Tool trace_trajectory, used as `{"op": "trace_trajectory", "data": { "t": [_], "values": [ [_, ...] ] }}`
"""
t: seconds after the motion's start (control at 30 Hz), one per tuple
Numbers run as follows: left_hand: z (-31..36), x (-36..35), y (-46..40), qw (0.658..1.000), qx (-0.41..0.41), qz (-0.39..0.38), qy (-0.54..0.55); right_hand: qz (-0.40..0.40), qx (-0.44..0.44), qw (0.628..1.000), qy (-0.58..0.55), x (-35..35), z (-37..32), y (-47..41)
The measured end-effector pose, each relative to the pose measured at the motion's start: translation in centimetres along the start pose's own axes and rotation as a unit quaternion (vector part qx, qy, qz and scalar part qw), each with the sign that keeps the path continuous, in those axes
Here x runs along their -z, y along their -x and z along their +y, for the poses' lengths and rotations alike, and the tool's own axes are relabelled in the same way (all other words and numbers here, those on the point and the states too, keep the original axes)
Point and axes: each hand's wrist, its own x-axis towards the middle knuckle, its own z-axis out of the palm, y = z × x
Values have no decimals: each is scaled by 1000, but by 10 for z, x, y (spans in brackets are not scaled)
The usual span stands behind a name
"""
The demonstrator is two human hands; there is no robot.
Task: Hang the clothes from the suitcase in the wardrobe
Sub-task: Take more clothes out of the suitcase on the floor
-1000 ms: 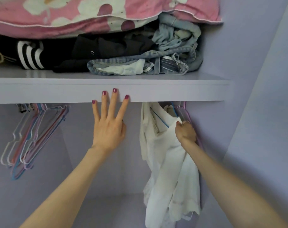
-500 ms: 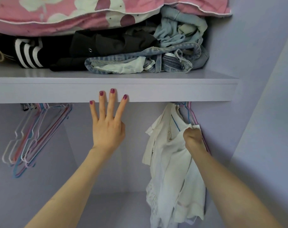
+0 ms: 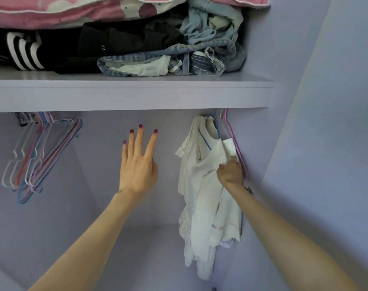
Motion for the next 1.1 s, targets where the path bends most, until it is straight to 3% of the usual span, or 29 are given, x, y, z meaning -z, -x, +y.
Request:
{"op": "trace_trajectory", "data": {
  "t": [0.13,0.3,0.43,0.67,0.9,1.1],
  "values": [
    [11,0,48,988,23,-121,92,-25,34,998,53,6,29,53],
    [26,-10,128,933,45,-321,156,-95,76,990,67,8,76,144],
    [39,-9,195,902,22,-384,195,-131,76,982,109,13,116,218],
    [79,2,327,831,-21,-504,234,-221,-47,971,80,39,216,344],
    [164,4,400,778,-132,-551,272,-215,-195,954,81,107,308,426],
    [279,1,447,714,-216,-609,271,-146,-296,943,48,179,398,467]
  ]
}}
